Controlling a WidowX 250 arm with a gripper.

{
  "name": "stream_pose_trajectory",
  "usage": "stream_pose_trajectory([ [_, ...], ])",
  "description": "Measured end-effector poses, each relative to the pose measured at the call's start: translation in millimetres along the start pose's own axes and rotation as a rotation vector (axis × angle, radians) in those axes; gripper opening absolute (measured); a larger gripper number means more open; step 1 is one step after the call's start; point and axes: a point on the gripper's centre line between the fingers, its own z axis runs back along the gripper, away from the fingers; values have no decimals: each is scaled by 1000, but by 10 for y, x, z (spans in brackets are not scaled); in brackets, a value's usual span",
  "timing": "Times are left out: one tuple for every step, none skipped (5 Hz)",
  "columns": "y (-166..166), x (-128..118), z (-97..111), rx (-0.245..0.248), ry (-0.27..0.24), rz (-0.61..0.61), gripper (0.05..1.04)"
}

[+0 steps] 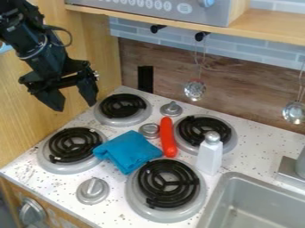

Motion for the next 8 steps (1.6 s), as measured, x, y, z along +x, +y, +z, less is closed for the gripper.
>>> stream_pose_trajectory([
  [11, -45, -65, 0, 26, 4, 1005],
  [-299, -14, -275, -42, 72, -89, 1005],
  [-631, 66, -483, -68, 101, -169, 1005],
  [-953, 134, -598, -96, 103, -258, 1005],
  [-1239, 161, -660, -131, 121, -334, 1005],
  [-1520, 154, -755, -130, 140, -411, 1005],
  [-1719, 112, -911, -101, 191, -501, 1005],
  [-1842, 74, -1078, -58, 263, -584, 1005],
])
